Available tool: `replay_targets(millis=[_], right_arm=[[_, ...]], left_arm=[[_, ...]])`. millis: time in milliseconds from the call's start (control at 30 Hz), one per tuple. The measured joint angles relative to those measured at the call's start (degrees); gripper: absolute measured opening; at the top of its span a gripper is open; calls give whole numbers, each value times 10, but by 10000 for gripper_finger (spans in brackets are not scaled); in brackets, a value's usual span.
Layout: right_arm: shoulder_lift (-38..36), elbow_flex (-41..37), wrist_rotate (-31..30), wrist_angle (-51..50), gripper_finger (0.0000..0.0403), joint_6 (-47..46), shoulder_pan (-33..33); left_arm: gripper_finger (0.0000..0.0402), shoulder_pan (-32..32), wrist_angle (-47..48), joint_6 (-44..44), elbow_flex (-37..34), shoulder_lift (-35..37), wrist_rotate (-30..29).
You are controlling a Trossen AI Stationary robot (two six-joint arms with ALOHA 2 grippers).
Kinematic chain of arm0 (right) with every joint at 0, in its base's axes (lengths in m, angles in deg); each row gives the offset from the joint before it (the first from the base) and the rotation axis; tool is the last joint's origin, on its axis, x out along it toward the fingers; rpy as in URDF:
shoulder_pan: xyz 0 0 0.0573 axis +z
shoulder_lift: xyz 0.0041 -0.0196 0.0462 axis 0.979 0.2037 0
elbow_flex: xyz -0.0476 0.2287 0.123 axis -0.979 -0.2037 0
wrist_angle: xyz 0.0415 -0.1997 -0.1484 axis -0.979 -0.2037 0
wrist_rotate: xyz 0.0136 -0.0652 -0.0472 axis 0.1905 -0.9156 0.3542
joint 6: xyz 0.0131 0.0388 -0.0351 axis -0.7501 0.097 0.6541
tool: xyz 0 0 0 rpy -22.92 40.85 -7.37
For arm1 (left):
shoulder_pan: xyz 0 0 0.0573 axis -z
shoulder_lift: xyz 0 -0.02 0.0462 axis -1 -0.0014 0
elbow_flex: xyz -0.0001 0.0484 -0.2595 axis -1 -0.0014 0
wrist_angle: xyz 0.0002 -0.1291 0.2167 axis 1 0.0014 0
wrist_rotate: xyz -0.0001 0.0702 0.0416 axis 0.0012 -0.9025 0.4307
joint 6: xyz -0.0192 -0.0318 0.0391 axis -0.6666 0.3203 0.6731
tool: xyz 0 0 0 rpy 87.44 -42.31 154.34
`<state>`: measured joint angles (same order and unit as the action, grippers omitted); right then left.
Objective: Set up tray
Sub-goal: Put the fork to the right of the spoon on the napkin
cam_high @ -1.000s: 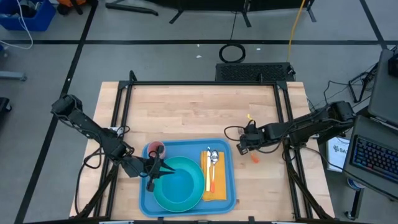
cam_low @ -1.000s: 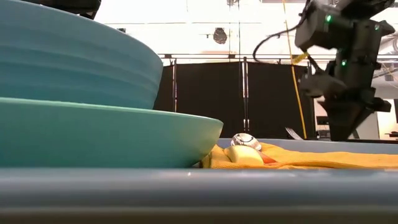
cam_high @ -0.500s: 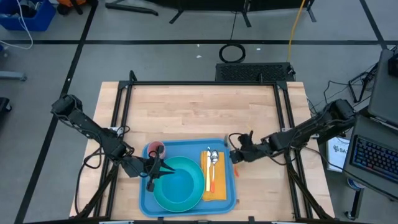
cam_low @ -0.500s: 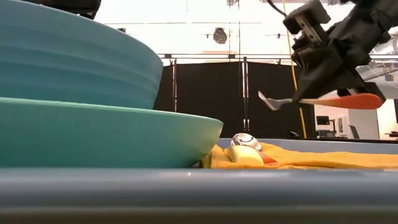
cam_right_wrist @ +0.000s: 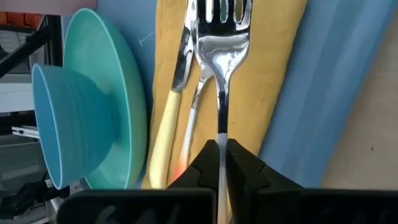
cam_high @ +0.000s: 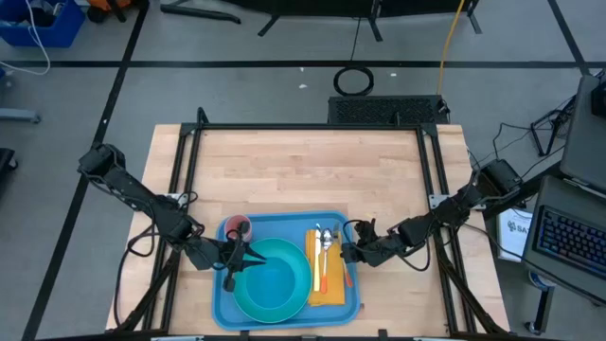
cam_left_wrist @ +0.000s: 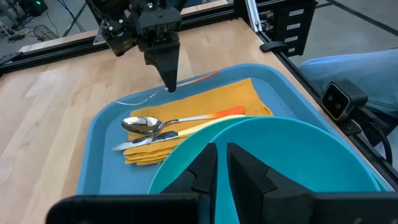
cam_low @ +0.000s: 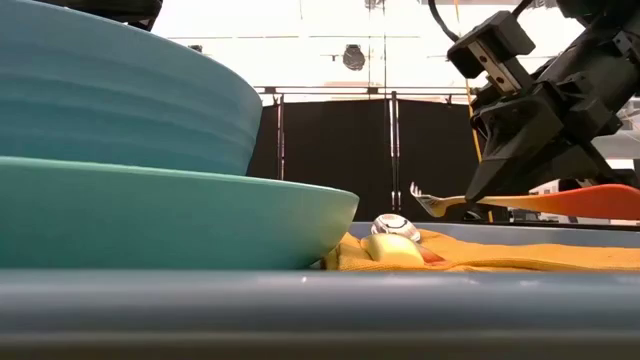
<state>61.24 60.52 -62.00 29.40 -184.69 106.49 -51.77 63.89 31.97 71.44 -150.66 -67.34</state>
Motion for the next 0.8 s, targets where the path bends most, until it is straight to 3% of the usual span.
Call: replay_targets(millis=[433,800], right_arm=[[0,1,-5,1,0,-18,1],[48,8,-15,28,1,-41,11]], left_arm=[[42,0,0,0,0,0,0],[42,0,3,-1,0,0,0]])
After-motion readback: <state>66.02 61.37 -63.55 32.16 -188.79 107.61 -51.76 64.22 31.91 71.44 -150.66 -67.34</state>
